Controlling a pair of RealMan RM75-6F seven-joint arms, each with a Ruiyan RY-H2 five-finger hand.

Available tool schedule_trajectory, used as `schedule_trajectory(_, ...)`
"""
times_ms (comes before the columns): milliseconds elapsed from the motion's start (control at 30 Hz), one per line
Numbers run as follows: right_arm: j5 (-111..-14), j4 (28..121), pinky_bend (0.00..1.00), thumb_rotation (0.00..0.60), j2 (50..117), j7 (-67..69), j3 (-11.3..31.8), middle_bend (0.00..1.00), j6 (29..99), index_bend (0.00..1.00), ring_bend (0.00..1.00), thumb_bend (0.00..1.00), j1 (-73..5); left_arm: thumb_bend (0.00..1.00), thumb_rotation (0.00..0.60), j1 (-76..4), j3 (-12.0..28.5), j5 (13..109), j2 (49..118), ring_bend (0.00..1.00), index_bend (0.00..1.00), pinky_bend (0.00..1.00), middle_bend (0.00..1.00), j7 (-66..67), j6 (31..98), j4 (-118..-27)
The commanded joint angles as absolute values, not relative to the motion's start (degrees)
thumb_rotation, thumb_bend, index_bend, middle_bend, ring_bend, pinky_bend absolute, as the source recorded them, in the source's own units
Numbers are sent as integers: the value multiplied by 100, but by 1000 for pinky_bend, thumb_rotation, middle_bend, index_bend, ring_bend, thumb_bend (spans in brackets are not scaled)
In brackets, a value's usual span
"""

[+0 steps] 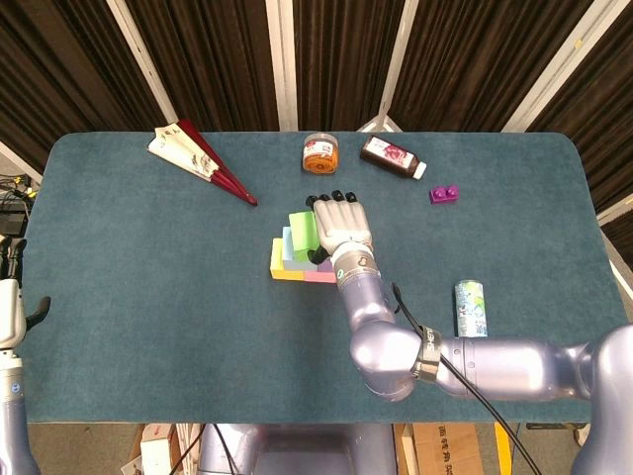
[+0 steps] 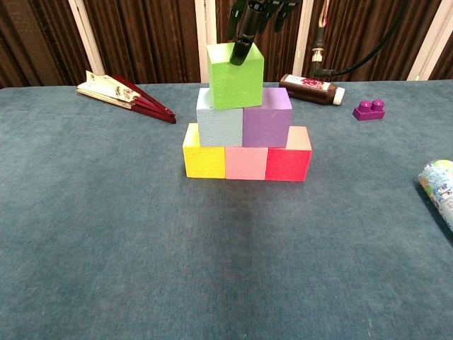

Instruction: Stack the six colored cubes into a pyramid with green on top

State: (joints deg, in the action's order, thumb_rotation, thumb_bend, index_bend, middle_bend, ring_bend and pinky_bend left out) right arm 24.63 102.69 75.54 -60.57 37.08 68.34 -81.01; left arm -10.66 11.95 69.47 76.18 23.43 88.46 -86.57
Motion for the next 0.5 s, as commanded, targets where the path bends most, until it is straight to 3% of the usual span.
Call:
schedule_trajectory(33, 2474, 10290, 0, 600, 7523, -6033, 3705, 164, 6817, 165, 24, 350, -8081, 312, 600, -1060, 1192, 7005, 7631, 0, 102, 0, 44, 2278, 8883, -8612)
schedule_trajectory(500, 2365, 10339, 0, 600, 7448, -5918, 3586, 164, 6611, 164, 21, 351, -8031, 312, 600, -1040, 1227, 7165, 7720, 0, 102, 0, 43, 2117, 9042, -8459)
